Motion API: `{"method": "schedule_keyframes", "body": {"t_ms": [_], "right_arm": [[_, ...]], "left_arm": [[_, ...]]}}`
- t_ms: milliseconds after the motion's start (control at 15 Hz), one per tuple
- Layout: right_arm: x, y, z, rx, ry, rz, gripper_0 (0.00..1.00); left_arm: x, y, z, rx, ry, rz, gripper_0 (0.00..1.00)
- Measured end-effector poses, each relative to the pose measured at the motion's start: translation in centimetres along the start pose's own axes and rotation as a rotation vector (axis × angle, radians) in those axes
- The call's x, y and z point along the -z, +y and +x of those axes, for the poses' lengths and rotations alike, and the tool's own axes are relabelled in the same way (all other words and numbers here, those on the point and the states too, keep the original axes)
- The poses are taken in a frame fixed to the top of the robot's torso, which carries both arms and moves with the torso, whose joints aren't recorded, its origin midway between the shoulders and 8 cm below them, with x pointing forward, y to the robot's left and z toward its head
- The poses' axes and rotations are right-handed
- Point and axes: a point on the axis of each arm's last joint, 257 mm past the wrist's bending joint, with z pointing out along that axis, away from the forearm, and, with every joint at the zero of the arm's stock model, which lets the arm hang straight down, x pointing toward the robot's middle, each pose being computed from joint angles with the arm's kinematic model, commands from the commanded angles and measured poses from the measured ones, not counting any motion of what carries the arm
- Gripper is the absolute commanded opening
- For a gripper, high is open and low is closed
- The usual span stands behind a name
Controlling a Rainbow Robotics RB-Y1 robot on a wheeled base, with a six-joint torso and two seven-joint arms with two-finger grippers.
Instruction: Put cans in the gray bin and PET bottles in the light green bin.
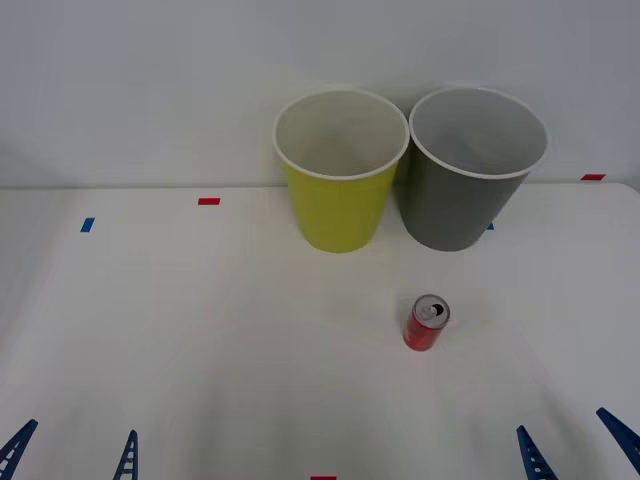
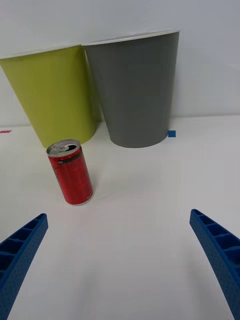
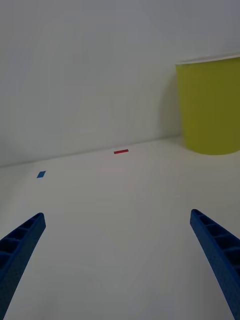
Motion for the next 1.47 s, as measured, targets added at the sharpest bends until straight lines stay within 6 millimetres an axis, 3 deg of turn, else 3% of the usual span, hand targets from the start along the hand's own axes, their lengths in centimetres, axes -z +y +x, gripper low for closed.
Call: {"method": "schedule_keyframes", "body": {"t_ms": [467,667,867,1067,1467], "right_arm": [[0.0,0.0,0.0,0.000,0.000,0.000,0.98],[-0.2,0.4,1.6,-0.008,0.019,0.007,0.98],[-0.7,0.9,1.3,0.033,-0.001,-0.005,0.98],[-0.5,1.1,2.5,0.069,-0.020,-0.020,0.98],[-4.0,3.9,3.2,0.104,-0.079,-0.086,0.98]], "left_arm": [[0.0,0.0,0.0,0.000,0.000,0.000,1.00],[0.0,0.0,0.0,0.000,0.000,0.000,1.00],[0.0,0.0,0.0,0.000,0.000,0.000,1.00],[0.0,0.0,0.0,0.000,0.000,0.000,1.00],[0.0,0.0,0.0,0.000,0.000,0.000,1.00]]}}
